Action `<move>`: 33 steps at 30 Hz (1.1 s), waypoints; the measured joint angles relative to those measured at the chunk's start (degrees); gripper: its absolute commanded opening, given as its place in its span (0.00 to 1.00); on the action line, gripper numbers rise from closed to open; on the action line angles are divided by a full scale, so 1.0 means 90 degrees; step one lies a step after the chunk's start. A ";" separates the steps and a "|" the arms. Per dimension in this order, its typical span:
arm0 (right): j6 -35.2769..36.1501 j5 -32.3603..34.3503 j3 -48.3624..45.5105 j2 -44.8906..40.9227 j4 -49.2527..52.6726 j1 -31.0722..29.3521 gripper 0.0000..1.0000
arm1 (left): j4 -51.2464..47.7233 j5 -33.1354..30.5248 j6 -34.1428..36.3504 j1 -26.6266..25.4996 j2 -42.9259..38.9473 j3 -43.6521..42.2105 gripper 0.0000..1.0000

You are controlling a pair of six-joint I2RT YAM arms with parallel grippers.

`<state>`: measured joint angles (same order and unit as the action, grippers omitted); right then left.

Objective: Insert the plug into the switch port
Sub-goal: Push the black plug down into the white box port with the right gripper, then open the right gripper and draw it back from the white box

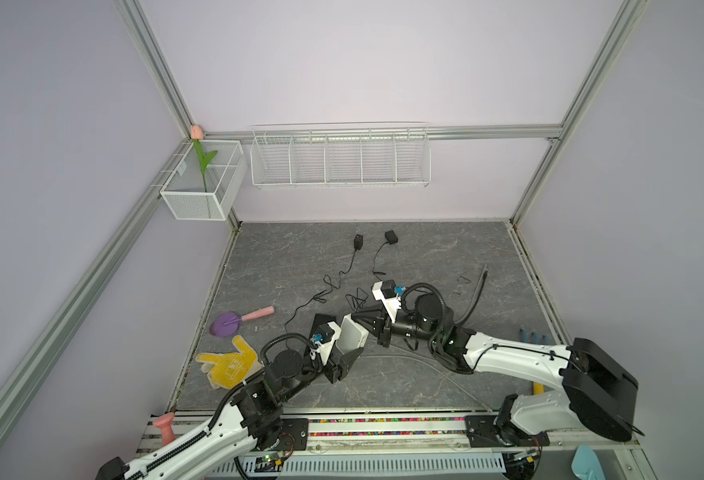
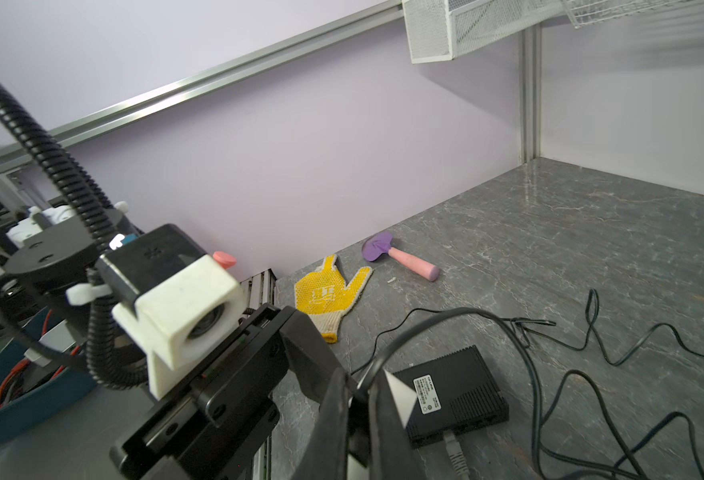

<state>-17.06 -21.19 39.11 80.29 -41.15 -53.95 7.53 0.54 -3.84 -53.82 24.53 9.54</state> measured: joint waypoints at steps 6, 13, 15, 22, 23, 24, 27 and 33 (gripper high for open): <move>-0.0005 -0.0639 0.0036 0.0070 -0.0029 0.0209 0.07 | -0.0192 0.0095 -0.0002 0.0010 -0.0236 0.0000 0.00; -0.0005 -0.0874 0.0136 0.0126 0.0066 0.0279 0.10 | -0.0236 0.0107 -0.0002 0.0019 -0.0228 0.0000 0.00; -0.0002 -0.0896 0.0206 0.0085 0.0287 0.0306 0.19 | -0.0189 0.0124 0.0000 0.0022 -0.0136 0.0000 0.00; 0.0197 -0.0940 0.0656 -0.0187 0.2181 0.0838 0.50 | 0.0867 0.0333 -0.0270 0.0440 0.0833 -0.0085 0.00; 0.0257 -0.0925 0.0692 -0.0289 0.2455 0.0896 0.52 | 0.0959 0.0355 -0.0352 0.0578 0.0884 -0.0097 0.00; 0.0338 -0.0896 0.0738 -0.0447 0.2810 0.0952 0.54 | 0.1035 0.0381 -0.0442 0.0741 0.0923 -0.0097 0.00; 0.0595 -0.0690 0.0765 -0.1020 0.3801 0.0998 0.59 | 0.1178 0.0474 -0.0665 0.1188 0.1015 0.0073 0.00; 0.0833 0.0058 0.0639 -0.2035 0.4845 0.1217 0.60 | 0.1324 0.0772 -0.0906 0.1367 0.1797 0.0852 0.00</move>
<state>-9.56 -20.67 44.86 61.98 2.46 -43.00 19.44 7.49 -11.99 -41.52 40.71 17.21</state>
